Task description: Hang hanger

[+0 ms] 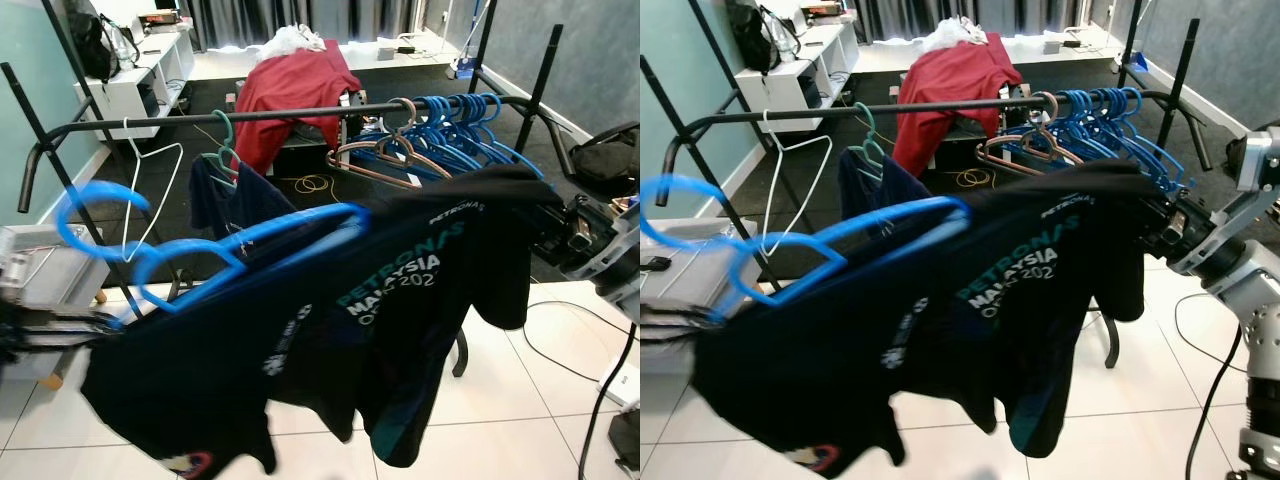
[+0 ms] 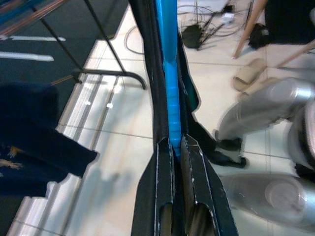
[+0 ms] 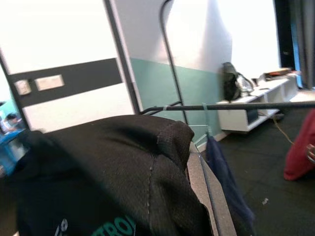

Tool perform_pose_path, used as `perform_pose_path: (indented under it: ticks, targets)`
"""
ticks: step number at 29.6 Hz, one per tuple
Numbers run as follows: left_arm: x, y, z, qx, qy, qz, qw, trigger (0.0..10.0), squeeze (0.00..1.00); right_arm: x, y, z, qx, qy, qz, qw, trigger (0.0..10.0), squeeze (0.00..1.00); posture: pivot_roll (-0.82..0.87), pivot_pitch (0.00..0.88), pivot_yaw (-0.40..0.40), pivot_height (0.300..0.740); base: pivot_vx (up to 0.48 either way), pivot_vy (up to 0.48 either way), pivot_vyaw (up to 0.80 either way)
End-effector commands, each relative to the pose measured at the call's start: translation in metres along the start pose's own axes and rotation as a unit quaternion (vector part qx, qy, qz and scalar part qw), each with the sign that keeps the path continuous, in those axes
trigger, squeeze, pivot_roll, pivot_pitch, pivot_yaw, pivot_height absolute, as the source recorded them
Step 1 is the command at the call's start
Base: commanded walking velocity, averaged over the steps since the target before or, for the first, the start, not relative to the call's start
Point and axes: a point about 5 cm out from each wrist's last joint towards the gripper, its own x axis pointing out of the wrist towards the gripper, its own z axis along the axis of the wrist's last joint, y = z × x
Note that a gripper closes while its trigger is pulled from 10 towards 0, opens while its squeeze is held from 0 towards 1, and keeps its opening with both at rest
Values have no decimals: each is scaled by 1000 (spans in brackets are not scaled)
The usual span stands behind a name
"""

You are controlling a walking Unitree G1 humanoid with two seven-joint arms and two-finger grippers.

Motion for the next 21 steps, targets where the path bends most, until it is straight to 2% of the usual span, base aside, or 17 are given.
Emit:
perform_pose_path:
  ticks: [1, 4, 6, 7, 8, 9, 10, 11, 12, 14, 16, 17, 18, 19, 20, 21]
  targets:
    - [16, -6, -4, -2, 10, -23, 1000, 10000, 0, -8, -6, 8, -24, -20, -36, 999, 0, 0, -66, 0, 21, 740, 0, 0, 0]
    - [16, -6, -4, -3, 9, -24, 1000, 10000, 0, -7, -7, 8, -24, -20, -36, 999, 0, 0, -66, 0, 21, 740, 0, 0, 0]
    - [22, -7, -2, -2, 3, -26, 1000, 10000, 0, -7, -6, 6, -25, -16, -35, 999, 0, 0, -64, 0, 20, 740, 0, 0, 0]
    - [43, -10, -7, 11, 13, -44, 999, 10000, 0, -3, -4, -3, -26, 4, -29, 999, 0, 0, -61, 0, 25, 740, 0, 0, 0]
    - [43, -10, -7, 11, 13, -44, 999, 10000, 0, -3, -4, -3, -26, 4, -29, 999, 0, 0, -61, 0, 25, 740, 0, 0, 0]
    - [71, -15, -13, 30, 22, -66, 997, 10000, 0, 1, -1, -12, -27, 24, -21, 999, 0, 0, -63, 0, 26, 740, 0, 0, 0]
    - [71, -15, -13, 30, 22, -66, 997, 10000, 0, 1, -1, -12, -27, 24, -21, 999, 0, 0, -63, 0, 26, 740, 0, 0, 0]
    - [91, -20, -14, 48, 27, -82, 995, 10000, 0, 5, 2, -19, -29, 37, -15, 999, 0, 0, -62, 0, 25, 740, 0, 0, 0]
    - [91, -20, -14, 48, 27, -82, 995, 10000, 0, 5, 2, -19, -29, 37, -15, 999, 0, 0, -62, 0, 25, 740, 0, 0, 0]
    - [137, -26, -12, 94, 14, -106, 990, 10000, 0, 15, 10, -36, -33, 70, -1, 997, 0, 0, -67, 0, 28, 740, 0, 0, 0]
    - [137, -26, -12, 94, 14, -106, 990, 10000, 0, 15, 10, -36, -33, 70, -1, 997, 0, 0, -67, 0, 28, 740, 0, 0, 0]
    - [142, -26, -10, 99, 10, -106, 989, 10000, 0, 17, 12, -39, -36, 77, 2, 996, 0, 0, -67, 0, 28, 740, 0, 0, 0]
    - [144, -19, -6, 104, 5, -82, 991, 10000, 0, 17, 16, -42, -21, 82, 11, 996, 10000, 106, -70, 0, 29, 740, 0, 0, 0]
    - [144, -19, -6, 104, 5, -82, 991, 10000, 0, 17, 16, -42, -21, 82, 11, 996, 10000, 106, -70, 0, 29, 740, 0, 0, 0]
    - [143, -10, -2, 110, 3, -52, 993, 10000, 0, 17, 21, -43, -7, 85, 28, 996, 10000, 1000, -69, 0, 28, 740, 0, 0, 0]
    - [140, -1, 0, 113, 4, -25, 993, 10000, 0, 17, 24, -43, 2, 87, 38, 995, 10000, 1000, -70, 0, 29, 740, 0, 0, 0]
